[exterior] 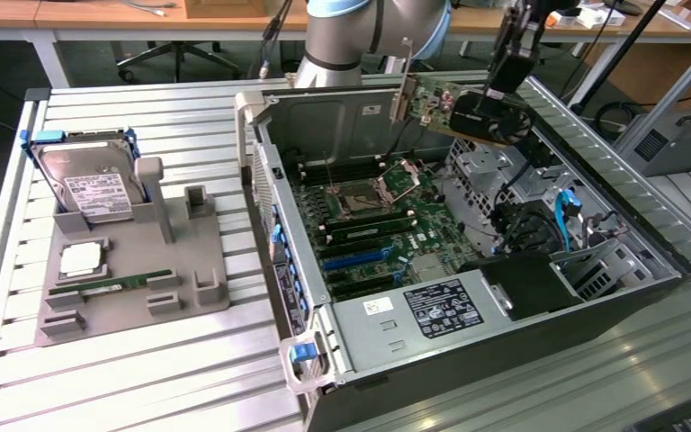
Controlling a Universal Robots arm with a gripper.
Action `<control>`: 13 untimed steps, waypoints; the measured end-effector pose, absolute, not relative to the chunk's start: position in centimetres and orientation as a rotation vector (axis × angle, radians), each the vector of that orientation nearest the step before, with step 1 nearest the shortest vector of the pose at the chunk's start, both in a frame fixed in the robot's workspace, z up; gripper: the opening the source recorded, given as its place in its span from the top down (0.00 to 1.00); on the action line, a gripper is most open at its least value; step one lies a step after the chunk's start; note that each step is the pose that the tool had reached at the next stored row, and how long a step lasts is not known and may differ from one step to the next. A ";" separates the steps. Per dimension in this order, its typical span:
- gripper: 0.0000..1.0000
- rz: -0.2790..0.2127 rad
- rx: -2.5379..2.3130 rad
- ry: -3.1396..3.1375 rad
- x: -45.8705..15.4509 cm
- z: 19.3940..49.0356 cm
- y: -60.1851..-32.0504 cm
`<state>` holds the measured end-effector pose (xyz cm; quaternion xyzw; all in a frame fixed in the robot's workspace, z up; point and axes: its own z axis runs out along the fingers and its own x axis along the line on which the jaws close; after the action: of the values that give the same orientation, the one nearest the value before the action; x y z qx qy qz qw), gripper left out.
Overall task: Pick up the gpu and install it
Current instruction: 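Insert the gpu into the slot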
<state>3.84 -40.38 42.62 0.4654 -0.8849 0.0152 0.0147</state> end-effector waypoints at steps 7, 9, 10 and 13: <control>0.73 0.068 1.660 -2.628 3.8 42.6 -40.4; 0.73 0.074 1.735 -2.578 3.8 42.6 -40.4; 0.73 0.076 1.761 -2.560 3.8 42.6 -40.4; 0.73 0.080 1.833 -2.509 3.8 42.6 -40.4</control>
<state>3.84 -40.39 42.62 0.5895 -0.8071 0.0259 0.0167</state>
